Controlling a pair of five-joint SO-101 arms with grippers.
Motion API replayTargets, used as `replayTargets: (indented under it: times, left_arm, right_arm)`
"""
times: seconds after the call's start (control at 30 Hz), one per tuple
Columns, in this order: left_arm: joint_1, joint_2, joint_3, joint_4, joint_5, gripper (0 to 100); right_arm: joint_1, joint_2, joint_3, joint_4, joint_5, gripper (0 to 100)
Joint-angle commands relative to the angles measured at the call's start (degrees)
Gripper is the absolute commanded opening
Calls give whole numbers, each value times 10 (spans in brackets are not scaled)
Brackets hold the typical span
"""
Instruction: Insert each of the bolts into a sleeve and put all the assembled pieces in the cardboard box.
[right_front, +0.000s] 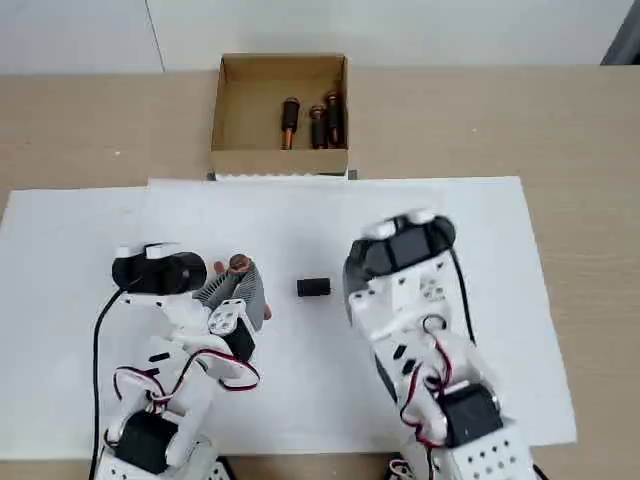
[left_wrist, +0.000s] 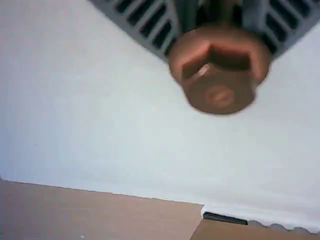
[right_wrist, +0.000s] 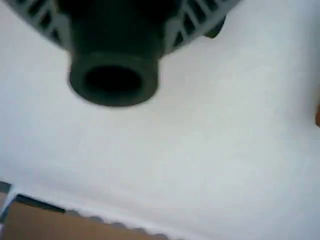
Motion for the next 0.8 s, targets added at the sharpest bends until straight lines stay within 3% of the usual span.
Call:
replayTargets:
  times: [0.0, 0.17, 0.57, 0.77]
  left_arm:
    - [5, -9, -1, -18, 0, 5]
    - [8, -9, 0, -29, 3, 5]
    - [10, -9, -1, -173, 4, 6]
    - [10, -9, -5, -190, 28, 6]
  right_arm:
    - [-20, -86, 48, -17, 35, 2]
    - [-50, -203, 127, -18, 66, 2]
    - [-98, -194, 220, -142, 83, 2]
    - [-110, -190, 228, -145, 102, 2]
